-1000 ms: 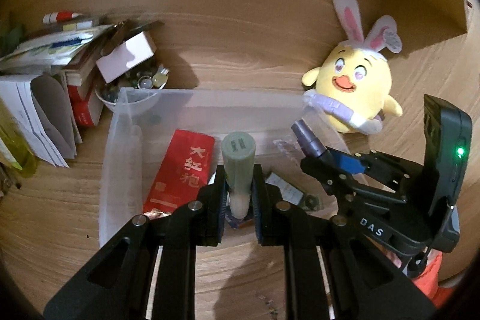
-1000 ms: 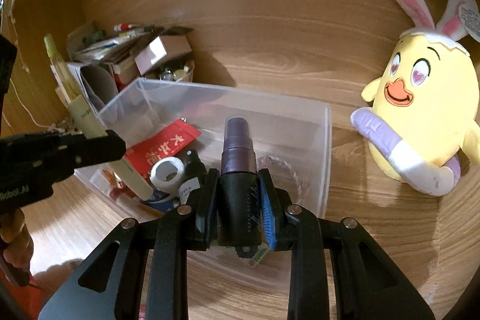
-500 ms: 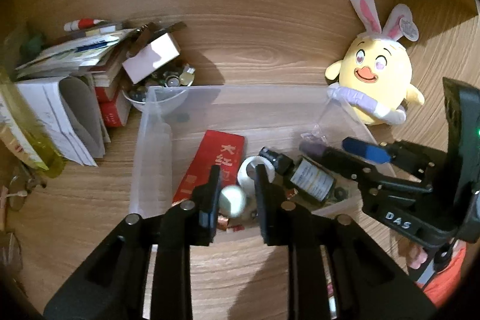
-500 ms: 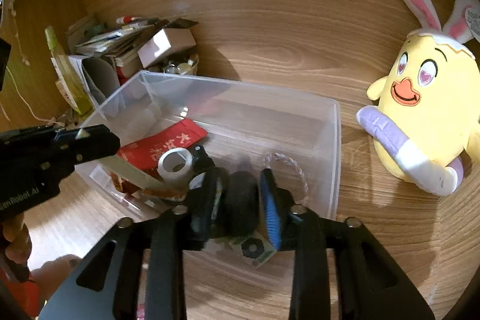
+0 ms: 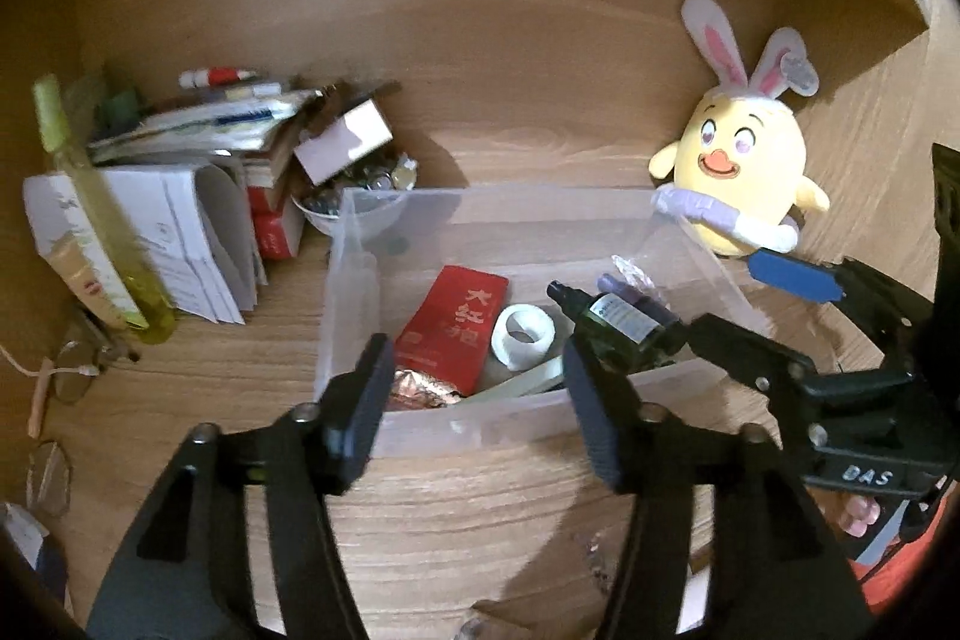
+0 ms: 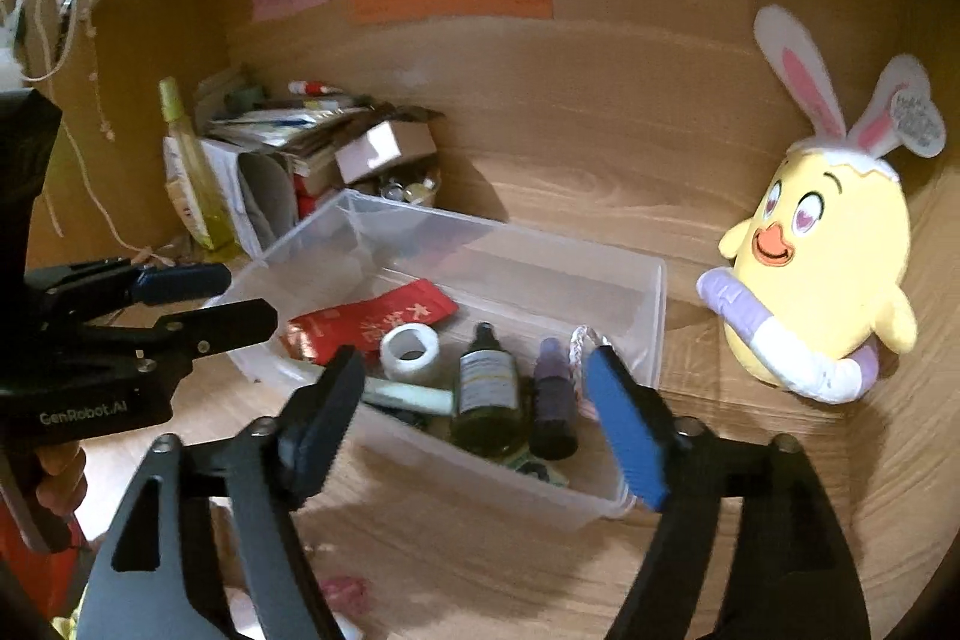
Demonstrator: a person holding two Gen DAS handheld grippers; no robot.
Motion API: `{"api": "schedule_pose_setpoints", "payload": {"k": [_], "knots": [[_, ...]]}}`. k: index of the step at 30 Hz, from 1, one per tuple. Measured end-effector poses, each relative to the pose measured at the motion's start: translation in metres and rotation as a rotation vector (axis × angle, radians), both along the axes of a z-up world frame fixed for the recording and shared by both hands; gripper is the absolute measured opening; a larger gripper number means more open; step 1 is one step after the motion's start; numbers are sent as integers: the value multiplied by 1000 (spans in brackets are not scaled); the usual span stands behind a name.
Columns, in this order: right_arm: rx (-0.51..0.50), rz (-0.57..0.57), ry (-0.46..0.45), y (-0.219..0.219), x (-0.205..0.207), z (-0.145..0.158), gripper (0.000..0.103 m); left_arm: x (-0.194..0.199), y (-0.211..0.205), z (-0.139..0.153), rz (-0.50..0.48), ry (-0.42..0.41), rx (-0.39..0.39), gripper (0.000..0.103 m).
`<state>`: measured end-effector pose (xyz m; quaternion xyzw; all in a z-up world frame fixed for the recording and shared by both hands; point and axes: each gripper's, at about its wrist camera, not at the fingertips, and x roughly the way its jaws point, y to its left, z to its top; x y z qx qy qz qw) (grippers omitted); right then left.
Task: Organize objects
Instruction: 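Withdraw both tools from the box toward the pink lotion bottle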
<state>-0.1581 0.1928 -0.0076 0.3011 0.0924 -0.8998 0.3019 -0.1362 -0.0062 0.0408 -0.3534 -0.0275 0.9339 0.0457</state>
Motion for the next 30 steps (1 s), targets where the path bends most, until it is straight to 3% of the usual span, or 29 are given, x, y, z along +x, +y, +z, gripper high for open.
{"api": "schedule_pose_setpoints", "payload": {"k": [4,9,21,30], "knots": [[-12,4,7,6,16,4,82,16,-2,7,0,25,5,76],[-17,7,-4,13,31,3,82,35,-5,10,12,33,-15,84],[-18,8,-69,29,73,-21,82,76,-14,-17,9,-32,-23,85],[49,118,-128,9,107,-49,82,105,-29,-52,28,-120,-12,85]]}}
